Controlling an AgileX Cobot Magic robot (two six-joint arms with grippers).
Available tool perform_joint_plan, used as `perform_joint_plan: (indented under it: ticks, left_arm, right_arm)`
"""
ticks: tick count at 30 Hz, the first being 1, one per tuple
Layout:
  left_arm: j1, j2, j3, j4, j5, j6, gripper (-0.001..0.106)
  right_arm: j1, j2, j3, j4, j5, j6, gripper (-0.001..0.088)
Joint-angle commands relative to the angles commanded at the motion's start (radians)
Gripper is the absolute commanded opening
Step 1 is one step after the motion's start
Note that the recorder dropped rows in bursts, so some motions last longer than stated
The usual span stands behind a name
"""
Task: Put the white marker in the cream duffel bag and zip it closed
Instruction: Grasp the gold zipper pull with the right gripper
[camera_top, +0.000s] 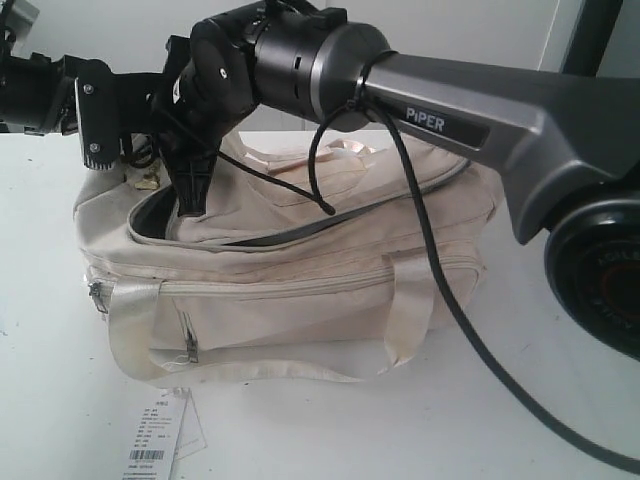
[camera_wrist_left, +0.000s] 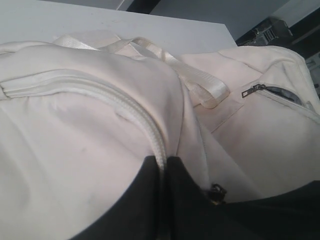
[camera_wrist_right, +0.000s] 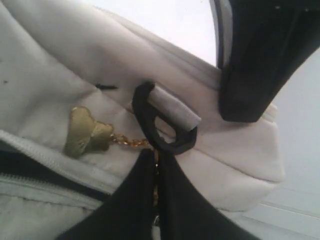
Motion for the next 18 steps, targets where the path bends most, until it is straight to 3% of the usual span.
perform_joint_plan:
  ticks: [5,18]
  left_arm:
    - [0.000,0.000,0.000,0.000,0.000,0.000,0.000]
    - [0.000,0.000,0.000,-0.005,-0.012,-0.002,0.000]
  right_arm:
    - [0.000,-0.030,0.000,0.000,0.026,0.070,0.0000]
    - [0.000,-0.043,0.000,0.091,0.058,0.071,0.0000]
